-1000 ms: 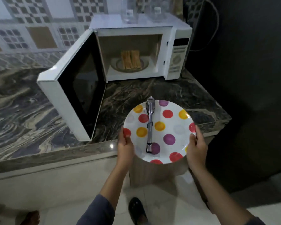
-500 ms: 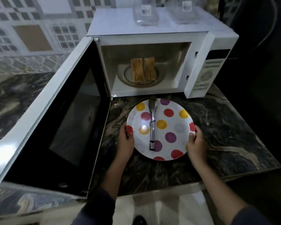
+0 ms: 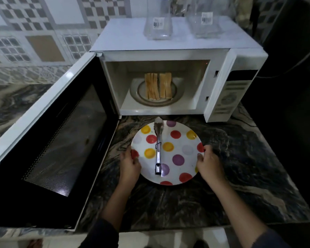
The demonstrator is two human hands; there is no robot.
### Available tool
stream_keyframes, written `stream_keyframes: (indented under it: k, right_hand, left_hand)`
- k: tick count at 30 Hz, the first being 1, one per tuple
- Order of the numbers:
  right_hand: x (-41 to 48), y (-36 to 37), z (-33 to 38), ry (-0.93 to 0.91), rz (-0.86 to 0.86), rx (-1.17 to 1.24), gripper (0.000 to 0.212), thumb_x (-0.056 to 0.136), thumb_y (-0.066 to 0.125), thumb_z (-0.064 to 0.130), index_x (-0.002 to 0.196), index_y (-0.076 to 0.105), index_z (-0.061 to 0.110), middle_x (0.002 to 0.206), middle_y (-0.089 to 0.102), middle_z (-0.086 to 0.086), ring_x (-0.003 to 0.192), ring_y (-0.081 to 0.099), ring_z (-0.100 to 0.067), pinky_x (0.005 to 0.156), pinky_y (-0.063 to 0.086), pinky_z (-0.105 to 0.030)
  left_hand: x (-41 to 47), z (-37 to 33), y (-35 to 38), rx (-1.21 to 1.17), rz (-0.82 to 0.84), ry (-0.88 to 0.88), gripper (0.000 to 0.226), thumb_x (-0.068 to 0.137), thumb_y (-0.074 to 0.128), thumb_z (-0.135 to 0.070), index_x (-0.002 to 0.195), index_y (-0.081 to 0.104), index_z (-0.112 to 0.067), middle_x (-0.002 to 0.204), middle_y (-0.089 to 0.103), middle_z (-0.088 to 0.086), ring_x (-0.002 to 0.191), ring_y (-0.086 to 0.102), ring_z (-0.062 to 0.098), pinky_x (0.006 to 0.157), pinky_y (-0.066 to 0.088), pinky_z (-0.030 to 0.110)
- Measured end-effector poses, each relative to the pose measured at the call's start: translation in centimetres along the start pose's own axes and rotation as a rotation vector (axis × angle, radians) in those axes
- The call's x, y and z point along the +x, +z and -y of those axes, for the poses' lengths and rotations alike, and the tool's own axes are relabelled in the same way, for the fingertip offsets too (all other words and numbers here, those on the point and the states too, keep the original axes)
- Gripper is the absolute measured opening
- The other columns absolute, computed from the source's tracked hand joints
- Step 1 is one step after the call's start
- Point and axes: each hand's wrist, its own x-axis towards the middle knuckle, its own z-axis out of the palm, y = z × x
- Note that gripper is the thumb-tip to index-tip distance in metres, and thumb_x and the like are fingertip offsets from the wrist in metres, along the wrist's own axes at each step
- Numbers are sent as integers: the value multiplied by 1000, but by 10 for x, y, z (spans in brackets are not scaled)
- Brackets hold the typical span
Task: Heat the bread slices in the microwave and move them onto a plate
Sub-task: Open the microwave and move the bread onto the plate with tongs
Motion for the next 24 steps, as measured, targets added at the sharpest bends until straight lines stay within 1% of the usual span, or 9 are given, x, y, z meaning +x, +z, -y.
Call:
stream_keyframes:
  k: [3, 5, 8, 10, 13, 15, 18, 20, 24]
  right_hand:
    - [8, -9, -1, -55, 78, -110, 21, 94, 46, 25, 110, 40, 14, 104, 60, -11, 80, 54, -21, 61, 38, -29]
    - [12, -15, -1, -67, 119, -181, 25, 93, 48, 28, 112, 40, 14, 104, 60, -10, 84, 56, -24, 61, 39, -29]
    - [15, -21, 7, -48, 129, -244, 31, 91, 52, 27, 116, 43, 13, 118, 54, -11, 105, 54, -28, 75, 46, -34]
    - [12, -20, 17, -76, 44, -280, 37, 91, 53, 25, 124, 45, 12, 130, 44, -11, 117, 46, -28, 86, 44, -35]
    - [5, -8, 37, -233, -75, -156, 37, 91, 51, 20, 127, 48, 11, 128, 46, -11, 117, 45, -27, 92, 41, -35]
    - [1, 5, 55, -310, -27, -71, 36, 94, 48, 25, 126, 49, 10, 129, 48, -9, 120, 45, -26, 95, 41, -36]
    - [-1, 26, 86, -276, 132, -58, 46, 94, 41, 43, 127, 45, 11, 133, 43, -9, 122, 44, -28, 93, 42, -38]
    - [1, 37, 97, -236, 205, -83, 50, 92, 42, 48, 123, 46, 9, 131, 45, -12, 119, 46, -32, 90, 43, -40]
    - [0, 48, 98, -275, 210, -45, 31, 93, 46, 30, 113, 49, 6, 116, 58, -14, 104, 56, -31, 77, 46, -34]
  left_hand:
    - [0, 0, -1, 60, -8, 6, 41, 90, 46, -4, 131, 47, -4, 128, 42, 24, 120, 45, 37, 106, 35, 38]
    - [0, -1, -1, 121, -21, -11, 43, 87, 47, -1, 130, 47, -2, 129, 42, 26, 122, 40, 39, 107, 32, 38]
    - [-4, -2, -2, 138, -17, -35, 47, 84, 49, 3, 131, 46, 0, 132, 37, 27, 124, 37, 40, 107, 29, 35]
    - [-7, -2, -4, 106, -8, -41, 46, 84, 51, 1, 130, 47, -3, 133, 35, 26, 125, 37, 38, 109, 29, 33]
    - [-11, -1, -5, 85, -21, -20, 44, 84, 55, -1, 128, 52, -3, 129, 42, 25, 122, 42, 36, 106, 32, 31]
    - [-13, 1, -6, 66, -26, -10, 41, 84, 57, -3, 125, 55, -3, 122, 48, 25, 115, 48, 35, 102, 37, 31]
    - [-13, 5, -7, 66, -4, -23, 35, 85, 59, -9, 119, 60, -3, 117, 50, 24, 109, 53, 36, 100, 42, 37]
    - [-13, 6, -8, 107, 20, -29, 34, 84, 59, -11, 117, 61, -3, 115, 50, 25, 109, 50, 36, 99, 41, 36]
    - [-12, -1, -12, 87, 1, -21, 31, 86, 56, -13, 116, 60, -3, 120, 46, 23, 116, 43, 36, 104, 36, 36]
